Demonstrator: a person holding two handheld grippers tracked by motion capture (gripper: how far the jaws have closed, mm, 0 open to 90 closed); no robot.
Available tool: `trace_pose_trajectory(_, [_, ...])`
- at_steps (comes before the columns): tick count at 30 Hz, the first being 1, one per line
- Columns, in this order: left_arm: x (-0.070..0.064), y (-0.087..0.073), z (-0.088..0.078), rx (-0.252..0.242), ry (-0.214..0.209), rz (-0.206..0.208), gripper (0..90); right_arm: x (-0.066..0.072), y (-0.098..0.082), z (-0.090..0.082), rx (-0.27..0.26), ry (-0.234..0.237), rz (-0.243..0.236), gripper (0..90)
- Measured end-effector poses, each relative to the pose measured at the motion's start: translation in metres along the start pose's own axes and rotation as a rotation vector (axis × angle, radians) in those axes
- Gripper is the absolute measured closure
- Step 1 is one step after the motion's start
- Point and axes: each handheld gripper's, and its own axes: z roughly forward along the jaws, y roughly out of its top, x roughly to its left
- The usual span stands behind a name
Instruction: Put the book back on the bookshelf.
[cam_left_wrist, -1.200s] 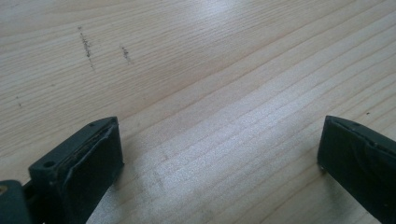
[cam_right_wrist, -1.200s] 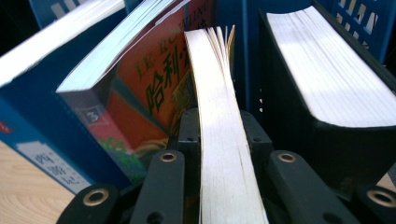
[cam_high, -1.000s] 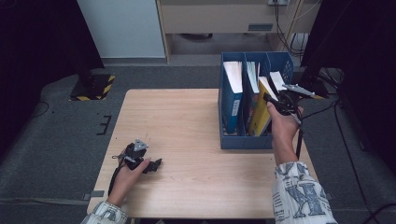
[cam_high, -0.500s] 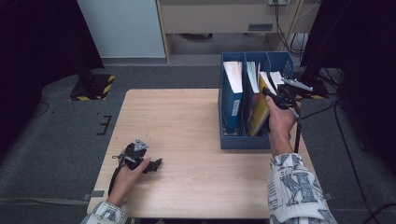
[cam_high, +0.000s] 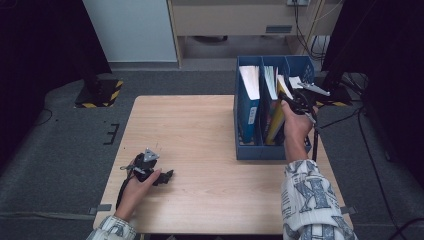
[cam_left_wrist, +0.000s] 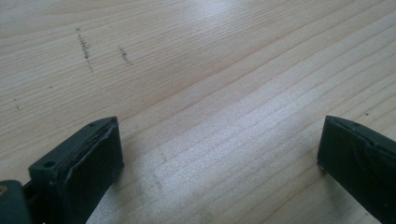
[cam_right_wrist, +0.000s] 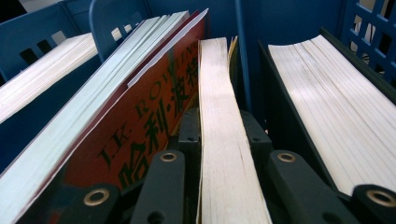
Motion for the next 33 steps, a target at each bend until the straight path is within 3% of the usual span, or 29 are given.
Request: trace_pose_trajectory(33, [0.0, 0.001, 0.0, 0.002, -0.003, 0.003, 0.0, 0.003, 0.001, 0.014, -0.022, 0.006, -0.023, 74.8])
